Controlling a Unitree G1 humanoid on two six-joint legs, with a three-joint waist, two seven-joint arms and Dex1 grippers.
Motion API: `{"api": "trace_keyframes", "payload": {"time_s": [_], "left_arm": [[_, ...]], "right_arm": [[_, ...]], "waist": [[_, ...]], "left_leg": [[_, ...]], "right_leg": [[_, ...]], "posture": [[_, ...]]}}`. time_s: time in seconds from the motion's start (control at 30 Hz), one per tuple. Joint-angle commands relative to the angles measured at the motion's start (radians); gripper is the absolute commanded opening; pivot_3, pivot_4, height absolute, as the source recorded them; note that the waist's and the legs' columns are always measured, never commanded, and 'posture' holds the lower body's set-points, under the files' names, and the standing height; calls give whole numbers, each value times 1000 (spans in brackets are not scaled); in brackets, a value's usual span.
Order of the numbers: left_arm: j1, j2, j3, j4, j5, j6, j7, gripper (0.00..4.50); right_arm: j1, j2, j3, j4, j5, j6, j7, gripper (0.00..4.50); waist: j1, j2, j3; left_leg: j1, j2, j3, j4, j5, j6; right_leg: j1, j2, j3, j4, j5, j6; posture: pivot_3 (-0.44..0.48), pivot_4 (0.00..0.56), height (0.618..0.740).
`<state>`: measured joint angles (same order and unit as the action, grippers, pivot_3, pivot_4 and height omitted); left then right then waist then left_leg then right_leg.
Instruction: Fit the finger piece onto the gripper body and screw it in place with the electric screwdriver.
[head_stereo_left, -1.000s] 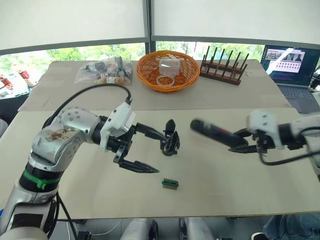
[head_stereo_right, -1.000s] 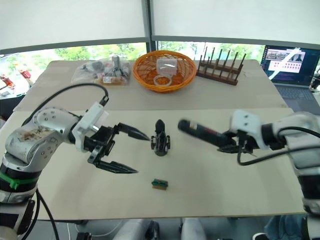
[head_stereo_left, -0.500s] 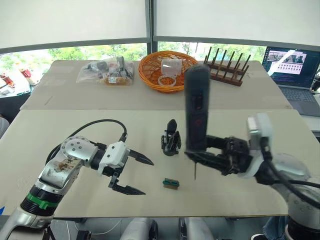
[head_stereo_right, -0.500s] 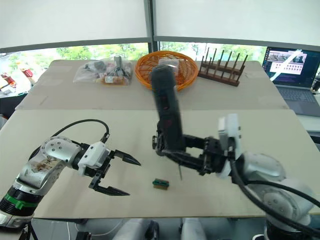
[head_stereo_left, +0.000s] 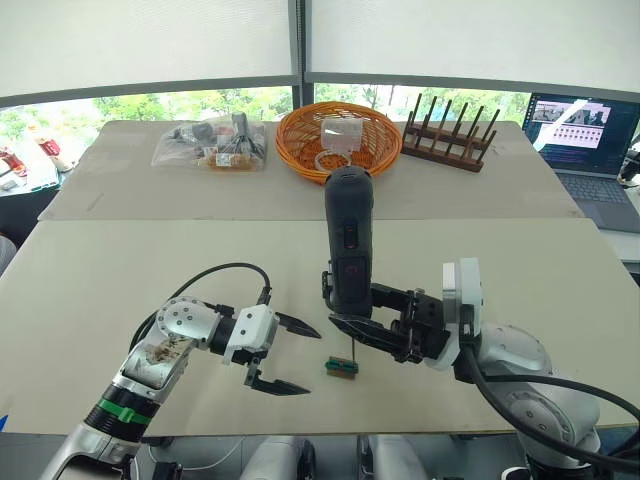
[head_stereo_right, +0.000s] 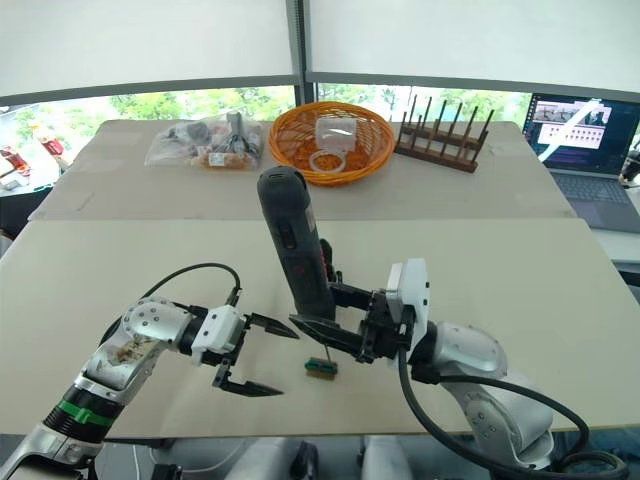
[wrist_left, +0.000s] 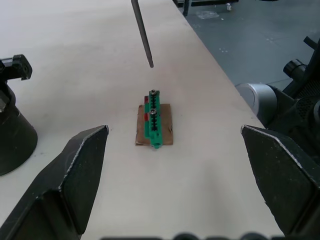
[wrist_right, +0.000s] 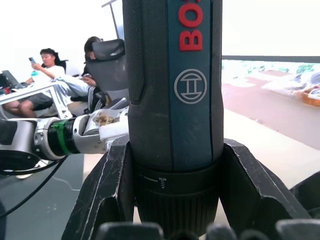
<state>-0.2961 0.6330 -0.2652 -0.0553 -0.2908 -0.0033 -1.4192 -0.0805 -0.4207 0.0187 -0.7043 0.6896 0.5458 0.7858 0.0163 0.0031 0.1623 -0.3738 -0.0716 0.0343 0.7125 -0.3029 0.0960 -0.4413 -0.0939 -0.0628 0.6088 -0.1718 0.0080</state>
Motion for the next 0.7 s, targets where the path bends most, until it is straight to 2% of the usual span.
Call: {"api": "trace_keyframes", "payload": {"time_s": [0.03,0.7], "left_arm": [[-11,-17,-13,10,16,-47,6,4500],[-22,-44,-39,40,48,-96,15,4500]], "right_arm": [[9,-2,7,-21,-1,-68,17,1909],[32,-13,29,11,-5,-99,29,1909]], "waist": [[-1,0,0],[-3,0,0]], "left_leg": [[0,0,0,0,0,0],[0,0,0,0,-1,1]], "right_leg": [[0,0,0,0,0,0],[0,-3,1,0,0,0]], "posture": [[0,150,740],[0,150,740]]}}
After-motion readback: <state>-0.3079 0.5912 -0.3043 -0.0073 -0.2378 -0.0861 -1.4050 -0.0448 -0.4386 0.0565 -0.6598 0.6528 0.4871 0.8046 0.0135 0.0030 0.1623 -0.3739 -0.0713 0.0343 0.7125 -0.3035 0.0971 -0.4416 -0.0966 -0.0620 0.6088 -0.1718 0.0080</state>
